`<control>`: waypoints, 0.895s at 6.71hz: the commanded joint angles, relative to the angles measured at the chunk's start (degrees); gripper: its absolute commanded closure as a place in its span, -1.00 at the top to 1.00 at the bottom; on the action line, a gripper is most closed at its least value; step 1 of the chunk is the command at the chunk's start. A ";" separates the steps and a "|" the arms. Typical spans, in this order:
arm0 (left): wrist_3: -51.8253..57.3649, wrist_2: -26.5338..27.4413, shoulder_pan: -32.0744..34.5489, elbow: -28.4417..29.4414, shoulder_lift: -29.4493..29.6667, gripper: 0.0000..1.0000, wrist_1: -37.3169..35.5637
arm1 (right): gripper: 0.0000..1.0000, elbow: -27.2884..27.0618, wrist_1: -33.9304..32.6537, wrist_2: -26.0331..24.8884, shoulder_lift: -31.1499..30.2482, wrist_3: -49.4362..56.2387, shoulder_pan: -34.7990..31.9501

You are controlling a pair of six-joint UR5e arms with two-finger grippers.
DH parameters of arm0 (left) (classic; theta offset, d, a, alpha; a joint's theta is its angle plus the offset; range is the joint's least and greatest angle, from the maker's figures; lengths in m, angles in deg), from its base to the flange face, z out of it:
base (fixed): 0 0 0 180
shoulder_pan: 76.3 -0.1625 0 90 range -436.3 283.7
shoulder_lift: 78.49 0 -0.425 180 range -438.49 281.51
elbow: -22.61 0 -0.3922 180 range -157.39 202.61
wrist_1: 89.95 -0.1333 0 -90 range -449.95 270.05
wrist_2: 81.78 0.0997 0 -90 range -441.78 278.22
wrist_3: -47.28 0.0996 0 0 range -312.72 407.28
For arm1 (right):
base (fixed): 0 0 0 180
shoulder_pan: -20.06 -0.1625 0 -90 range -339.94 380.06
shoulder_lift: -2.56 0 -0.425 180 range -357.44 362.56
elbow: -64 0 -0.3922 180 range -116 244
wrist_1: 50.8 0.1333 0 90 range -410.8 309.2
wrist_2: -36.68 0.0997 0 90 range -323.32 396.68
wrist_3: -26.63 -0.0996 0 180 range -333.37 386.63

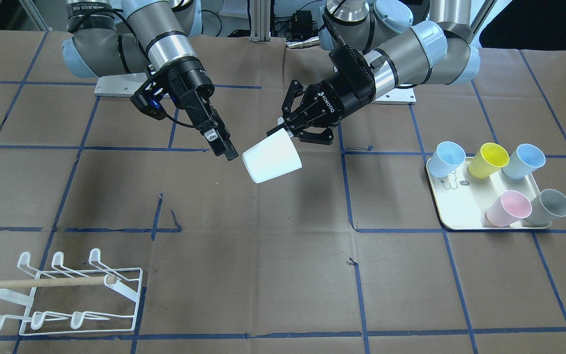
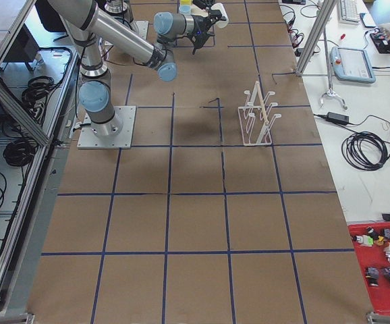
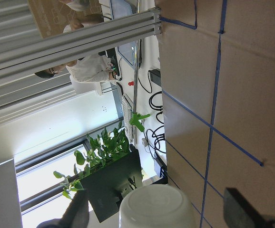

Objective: Transfer IKEA cup to right arm and place on rack

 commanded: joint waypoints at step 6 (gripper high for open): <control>-1.37 0.03 0.00 0.08 0.66 -0.90 -1.46 | 0.99 6.68 1.33 -2.57 5.66 -1.40 -5.52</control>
